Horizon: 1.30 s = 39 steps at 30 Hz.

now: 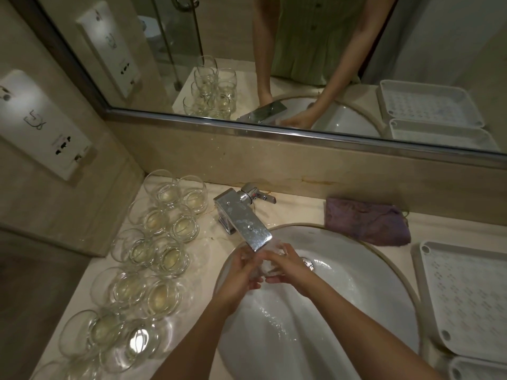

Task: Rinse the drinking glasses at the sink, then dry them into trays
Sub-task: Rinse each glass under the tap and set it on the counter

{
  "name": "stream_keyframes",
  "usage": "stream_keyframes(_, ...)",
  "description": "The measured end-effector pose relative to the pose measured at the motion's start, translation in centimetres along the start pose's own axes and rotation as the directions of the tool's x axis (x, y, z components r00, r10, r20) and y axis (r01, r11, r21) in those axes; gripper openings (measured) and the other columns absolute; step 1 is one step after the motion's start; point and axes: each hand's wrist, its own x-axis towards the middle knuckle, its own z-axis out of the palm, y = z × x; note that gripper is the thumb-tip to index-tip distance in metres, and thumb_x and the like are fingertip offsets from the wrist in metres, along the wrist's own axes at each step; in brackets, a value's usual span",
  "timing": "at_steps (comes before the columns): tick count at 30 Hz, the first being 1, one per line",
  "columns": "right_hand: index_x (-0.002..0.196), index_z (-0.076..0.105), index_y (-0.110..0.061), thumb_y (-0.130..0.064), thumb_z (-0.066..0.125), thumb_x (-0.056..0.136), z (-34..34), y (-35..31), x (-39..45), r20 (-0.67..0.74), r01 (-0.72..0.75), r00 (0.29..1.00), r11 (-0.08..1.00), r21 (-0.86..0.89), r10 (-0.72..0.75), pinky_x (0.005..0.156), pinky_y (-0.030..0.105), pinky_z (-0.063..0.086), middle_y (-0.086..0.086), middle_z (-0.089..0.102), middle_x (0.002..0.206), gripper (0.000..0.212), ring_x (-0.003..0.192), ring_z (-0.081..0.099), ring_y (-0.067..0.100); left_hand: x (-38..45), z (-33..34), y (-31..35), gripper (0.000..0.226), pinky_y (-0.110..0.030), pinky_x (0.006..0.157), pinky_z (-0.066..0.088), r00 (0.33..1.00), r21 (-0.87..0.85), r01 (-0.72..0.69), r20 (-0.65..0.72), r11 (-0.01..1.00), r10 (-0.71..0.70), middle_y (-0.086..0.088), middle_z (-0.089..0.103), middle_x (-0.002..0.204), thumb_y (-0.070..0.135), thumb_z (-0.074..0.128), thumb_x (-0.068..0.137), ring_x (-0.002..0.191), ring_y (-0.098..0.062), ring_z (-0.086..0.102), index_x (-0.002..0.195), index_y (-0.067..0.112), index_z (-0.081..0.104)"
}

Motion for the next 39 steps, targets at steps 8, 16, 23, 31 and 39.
stream_keyframes(8,0.138,0.033,-0.028,-0.029,0.078,0.078,-1.0,0.4,-0.2,0.103,0.04,0.995,0.97,-0.239,-0.016,0.076,0.022,0.053,0.006,0.054,0.124,0.074,0.1,0.061,0.014,0.3,-0.9,-0.4,0.048,-0.033,0.06,0.044,0.992,0.016,0.052,-0.114,0.999,-0.05,0.0,0.062,0.066,0.049,0.059,0.073,0.055,-0.016,0.053,0.112,0.022,0.052)
stream_keyframes(16,0.145,0.031,-0.019,-0.034,0.081,0.071,0.0,0.3,0.5,0.239,0.334,0.932,0.394,-0.856,-0.272,0.093,0.028,0.039,0.005,0.043,0.129,0.09,0.118,0.044,0.023,0.3,-0.6,1.4,0.021,-0.011,0.057,0.044,0.995,0.348,-0.085,-0.015,0.934,0.096,0.013,0.062,0.085,0.028,0.067,0.089,0.069,-0.003,0.059,0.104,0.033,0.054)
stream_keyframes(23,0.116,0.054,-0.013,-0.014,0.079,0.061,1.0,1.4,0.6,-0.019,0.196,0.978,0.955,-0.224,-0.206,0.065,0.015,0.044,-0.002,0.064,0.097,0.06,0.085,0.061,0.01,-0.5,-1.1,1.1,0.026,-0.006,0.07,0.046,0.994,0.163,-0.112,0.037,0.98,0.107,0.018,0.068,0.101,0.01,0.052,0.096,0.088,0.013,0.062,0.109,0.03,0.063)
stream_keyframes(31,0.111,0.065,-0.02,-0.008,0.066,0.086,1.7,1.3,-0.8,0.051,0.077,0.993,0.933,0.35,-0.102,0.054,0.018,0.045,-0.001,0.071,0.088,0.028,0.062,0.063,0.006,-0.6,-0.9,-1.7,0.072,-0.012,0.084,0.048,0.992,0.216,-0.09,0.103,0.972,0.069,0.01,0.05,0.13,0.001,0.072,0.082,0.116,-0.001,0.05,0.138,0.025,0.034)
stream_keyframes(39,0.115,0.056,-0.021,0.002,0.057,0.088,0.1,0.4,-0.5,0.099,-0.015,0.994,0.885,0.466,-0.035,0.07,0.029,0.053,0.011,0.065,0.108,0.035,0.081,0.063,0.021,0.0,-1.1,-1.9,0.074,-0.021,0.073,0.052,0.998,0.062,-0.037,0.048,0.997,0.034,-0.009,0.059,0.118,0.009,0.082,0.068,0.093,-0.011,0.064,0.131,0.017,0.044)
